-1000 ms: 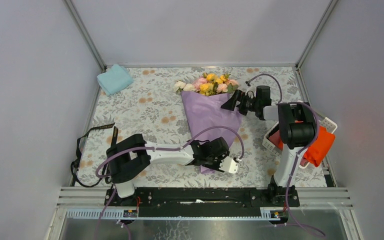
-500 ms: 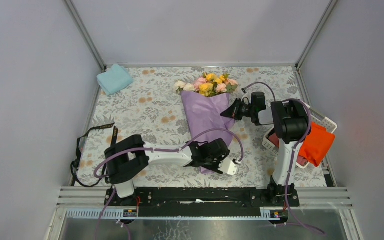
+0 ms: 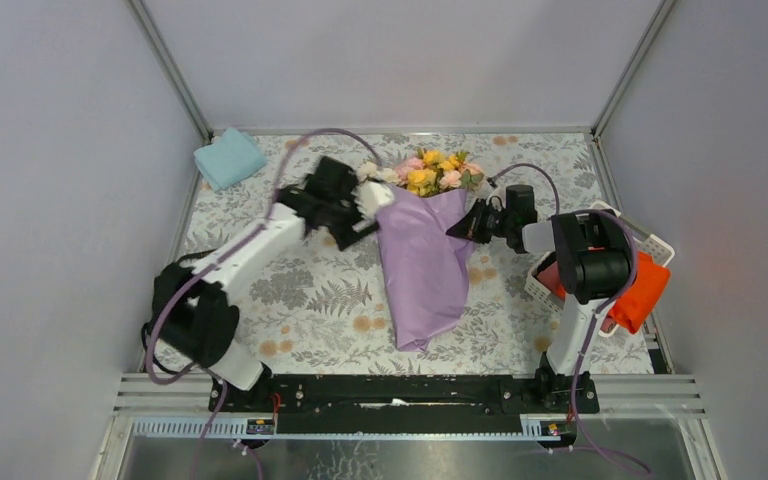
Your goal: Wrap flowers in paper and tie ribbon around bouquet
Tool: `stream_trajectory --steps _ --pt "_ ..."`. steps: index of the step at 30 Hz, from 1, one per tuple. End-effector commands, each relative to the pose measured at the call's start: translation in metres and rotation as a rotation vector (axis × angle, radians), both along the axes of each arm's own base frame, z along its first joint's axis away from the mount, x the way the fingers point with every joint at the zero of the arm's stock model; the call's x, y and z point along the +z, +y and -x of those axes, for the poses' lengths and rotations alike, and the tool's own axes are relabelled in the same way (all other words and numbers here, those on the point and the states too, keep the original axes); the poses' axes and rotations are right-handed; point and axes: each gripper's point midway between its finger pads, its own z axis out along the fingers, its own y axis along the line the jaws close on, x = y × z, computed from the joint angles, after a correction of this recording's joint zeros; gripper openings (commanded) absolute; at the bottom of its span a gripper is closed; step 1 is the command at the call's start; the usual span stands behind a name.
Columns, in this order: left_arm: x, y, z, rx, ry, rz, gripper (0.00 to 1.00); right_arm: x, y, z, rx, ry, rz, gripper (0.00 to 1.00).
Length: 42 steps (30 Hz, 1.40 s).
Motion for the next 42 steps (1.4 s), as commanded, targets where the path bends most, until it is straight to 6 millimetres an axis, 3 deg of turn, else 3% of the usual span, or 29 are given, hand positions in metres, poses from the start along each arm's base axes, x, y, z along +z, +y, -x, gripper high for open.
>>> stream_trajectory --steps 1,4,9,12,16,21,24,29,33,36,39,42 --pt "-0.013 0.121 0.01 0.395 0.136 -0.065 0.89 0.016 -0.003 -0.004 0.011 -0.07 0.07 0.0" --pt "-0.028 0.199 0.024 0.607 0.18 -0.069 0.89 0.019 -0.001 -0.005 0.012 -0.081 0.081 0.0" --pt "-0.051 0.299 0.071 0.887 0.245 -0.14 0.94 0.019 0.002 -0.007 0.025 -0.075 0.116 0.0" --pt "-0.066 0.343 0.096 1.025 0.308 -0.175 0.93 0.016 0.003 -0.007 0.026 -0.073 0.131 0.0" --pt "-0.097 0.386 0.124 1.189 0.392 -0.203 0.88 0.014 0.004 -0.008 0.037 -0.061 0.147 0.0" --pt "-0.138 0.379 0.139 1.2 0.527 -0.121 0.85 0.01 0.0 -0.008 0.036 -0.062 0.183 0.0" --pt "-0.144 0.357 0.138 1.156 0.596 -0.014 0.81 0.006 -0.002 -0.006 0.036 -0.052 0.2 0.0" --pt "-0.132 0.355 0.138 1.156 0.565 -0.005 0.8 0.008 -0.004 -0.007 0.036 -0.06 0.219 0.0" --pt "-0.096 0.36 0.133 1.153 0.467 -0.02 0.8 0.007 -0.006 -0.008 0.039 -0.056 0.239 0.0" --pt "-0.079 0.361 0.144 1.108 0.438 -0.073 0.81 0.004 -0.007 -0.006 0.04 -0.051 0.245 0.0" --pt "-0.088 0.362 0.166 1.074 0.497 -0.151 0.81 0.001 -0.008 -0.006 0.038 -0.044 0.253 0.0" --pt "-0.109 0.363 0.182 1.074 0.564 -0.197 0.72 -0.001 -0.008 -0.006 0.042 -0.031 0.256 0.0"
